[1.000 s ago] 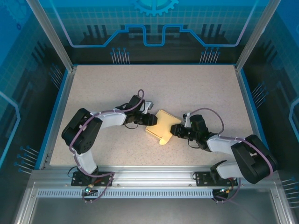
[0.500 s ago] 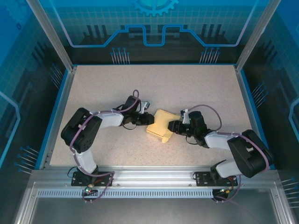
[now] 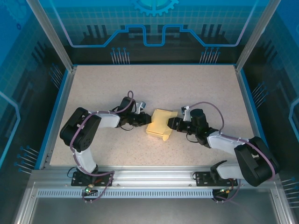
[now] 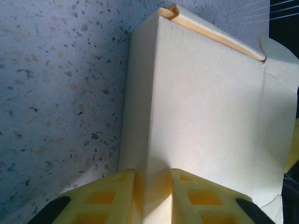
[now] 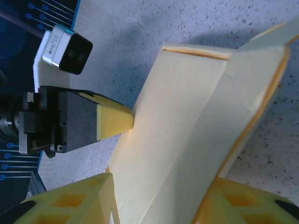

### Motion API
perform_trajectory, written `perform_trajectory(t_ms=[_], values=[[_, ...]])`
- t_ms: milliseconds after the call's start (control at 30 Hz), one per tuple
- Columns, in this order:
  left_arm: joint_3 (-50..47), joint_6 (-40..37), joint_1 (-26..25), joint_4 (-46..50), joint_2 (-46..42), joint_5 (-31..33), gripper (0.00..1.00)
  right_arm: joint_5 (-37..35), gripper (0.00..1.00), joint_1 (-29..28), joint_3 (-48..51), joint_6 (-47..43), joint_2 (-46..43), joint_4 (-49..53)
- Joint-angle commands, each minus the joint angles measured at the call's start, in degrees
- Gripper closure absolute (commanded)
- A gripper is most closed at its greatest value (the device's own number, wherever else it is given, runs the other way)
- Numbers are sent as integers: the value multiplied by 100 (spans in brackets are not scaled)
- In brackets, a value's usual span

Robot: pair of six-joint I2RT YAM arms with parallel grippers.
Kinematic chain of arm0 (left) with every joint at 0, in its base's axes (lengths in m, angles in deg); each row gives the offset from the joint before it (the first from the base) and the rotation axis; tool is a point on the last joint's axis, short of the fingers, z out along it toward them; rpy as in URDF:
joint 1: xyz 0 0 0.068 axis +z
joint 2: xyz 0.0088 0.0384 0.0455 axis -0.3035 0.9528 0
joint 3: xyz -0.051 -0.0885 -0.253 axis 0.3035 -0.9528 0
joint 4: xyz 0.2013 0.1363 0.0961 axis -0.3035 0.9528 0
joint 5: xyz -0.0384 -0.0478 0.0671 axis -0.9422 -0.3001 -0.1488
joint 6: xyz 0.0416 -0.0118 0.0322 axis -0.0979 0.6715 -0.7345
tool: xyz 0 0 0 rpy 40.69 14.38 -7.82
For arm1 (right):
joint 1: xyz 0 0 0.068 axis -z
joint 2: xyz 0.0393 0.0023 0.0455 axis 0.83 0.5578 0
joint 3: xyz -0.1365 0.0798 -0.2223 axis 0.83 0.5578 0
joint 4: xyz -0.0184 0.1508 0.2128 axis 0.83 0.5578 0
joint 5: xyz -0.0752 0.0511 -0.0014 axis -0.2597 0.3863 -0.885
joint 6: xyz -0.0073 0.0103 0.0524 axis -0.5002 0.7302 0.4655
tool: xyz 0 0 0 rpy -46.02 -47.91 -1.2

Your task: Fold the paper box

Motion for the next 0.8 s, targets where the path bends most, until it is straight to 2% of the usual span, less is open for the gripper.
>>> perform_trajectory(t_ms=[0, 367, 767], values=[[-242, 147, 129, 105, 202, -59, 78, -209, 50, -33, -159, -171, -127, 493], [-365, 97, 242, 9, 267, -102, 80, -39, 40, -163, -408, -183, 421, 458], [-435, 109, 258, -106, 303, -138, 81, 97, 34, -389, -633, -59, 808, 234]])
